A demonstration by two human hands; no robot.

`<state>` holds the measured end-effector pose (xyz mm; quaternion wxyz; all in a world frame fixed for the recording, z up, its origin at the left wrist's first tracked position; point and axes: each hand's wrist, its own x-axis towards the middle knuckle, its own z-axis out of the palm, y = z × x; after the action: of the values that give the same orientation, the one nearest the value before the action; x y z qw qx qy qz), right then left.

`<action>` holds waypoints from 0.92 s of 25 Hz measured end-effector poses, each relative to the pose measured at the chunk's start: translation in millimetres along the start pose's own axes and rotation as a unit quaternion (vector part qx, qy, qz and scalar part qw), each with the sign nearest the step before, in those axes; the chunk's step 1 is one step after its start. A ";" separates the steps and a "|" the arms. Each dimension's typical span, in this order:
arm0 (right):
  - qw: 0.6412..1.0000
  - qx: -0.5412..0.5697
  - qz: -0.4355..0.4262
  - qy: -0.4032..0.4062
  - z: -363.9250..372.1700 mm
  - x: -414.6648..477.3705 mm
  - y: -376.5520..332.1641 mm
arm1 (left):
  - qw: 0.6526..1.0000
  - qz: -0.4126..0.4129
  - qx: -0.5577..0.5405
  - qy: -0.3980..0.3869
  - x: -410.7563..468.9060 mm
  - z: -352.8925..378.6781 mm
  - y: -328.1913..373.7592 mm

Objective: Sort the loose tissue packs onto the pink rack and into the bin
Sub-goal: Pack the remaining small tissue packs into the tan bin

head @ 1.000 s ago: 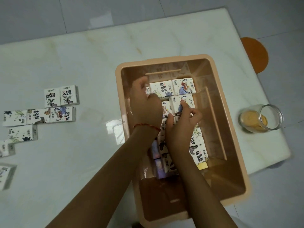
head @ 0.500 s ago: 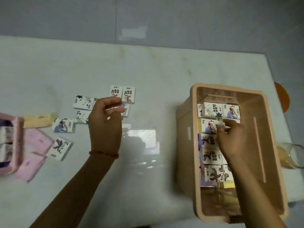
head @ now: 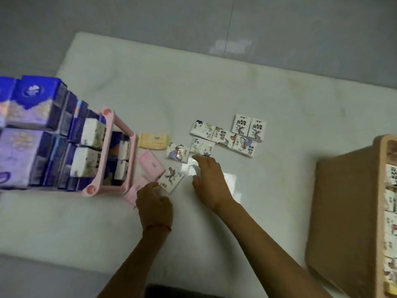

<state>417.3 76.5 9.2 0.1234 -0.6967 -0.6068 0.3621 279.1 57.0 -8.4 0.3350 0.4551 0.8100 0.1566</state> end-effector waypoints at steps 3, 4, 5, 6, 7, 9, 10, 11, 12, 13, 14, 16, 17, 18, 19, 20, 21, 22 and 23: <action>0.990 -0.135 -0.001 0.033 28.6 41.3 0.3 | 0.978 0.156 0.123 -0.059 -4.3 4.1 -20.5; 0.985 -0.170 0.009 0.028 32.0 52.3 4.6 | 0.964 0.209 0.146 -0.077 -0.4 4.9 -20.8; 0.979 -0.200 0.013 0.024 33.4 60.6 10.8 | 0.952 0.230 0.173 -0.100 5.6 5.4 -17.9; 0.974 -0.224 0.010 0.025 33.4 65.8 17.1 | 0.943 0.233 0.207 -0.117 11.5 6.4 -13.4; 0.970 -0.241 0.007 0.031 32.9 67.8 21.9 | 0.933 0.228 0.245 -0.130 19.1 8.1 -12.0; 0.965 -0.261 0.020 0.019 31.2 62.5 26.0 | 0.916 0.229 0.298 -0.138 26.3 10.7 -7.1; 0.964 -0.264 0.033 -0.001 31.0 55.9 26.0 | 0.913 0.227 0.305 -0.146 27.5 12.1 -5.6; 0.967 -0.251 0.045 -0.010 32.4 46.8 26.3 | 0.914 0.217 0.305 -0.154 28.0 12.9 -4.4; 0.974 -0.218 0.063 -0.010 33.7 36.1 27.6 | 0.917 0.206 0.303 -0.159 27.1 13.7 -3.5; 0.984 -0.153 0.097 0.004 32.5 24.7 27.6 | 0.923 0.191 0.295 -0.159 25.6 13.7 -1.9; 0.987 -0.071 0.141 0.026 27.7 13.6 25.7 | 0.931 0.177 0.278 -0.160 23.2 13.4 -0.1; 0.974 0.067 0.199 0.089 9.9 -7.4 22.4 | 0.949 0.163 0.222 -0.156 12.2 9.4 9.0; 0.966 0.099 0.203 0.124 -1.7 -19.0 20.2 | 0.958 0.170 0.179 -0.143 3.9 7.7 15.2; 0.959 0.126 0.198 0.160 -16.3 -33.3 18.8 | 0.966 0.185 0.130 -0.125 -6.9 6.3 24.5; 0.949 0.158 0.188 0.198 -34.1 -48.5 15.4 | 0.971 0.200 0.074 -0.105 -18.7 4.9 37.6; 0.933 0.197 0.178 0.241 -53.9 -63.3 11.8 | 0.972 0.217 0.023 -0.091 -30.6 4.4 54.3; 0.912 0.235 0.168 0.290 -73.8 -76.6 9.2 | 0.967 0.242 -0.022 -0.079 -41.7 6.3 72.7; 0.884 0.271 0.157 0.347 -92.2 -90.1 10.8 | 0.957 0.276 -0.058 -0.064 -52.5 12.0 92.6; 0.847 0.297 0.147 0.415 -110.5 -104.6 16.2 | 0.943 0.319 -0.087 -0.044 -65.9 19.9 114.9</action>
<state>501.8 4.5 114.6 0.5103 -0.7929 -0.2533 0.2162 389.1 62.2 67.7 0.3411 0.6648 0.5904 0.3051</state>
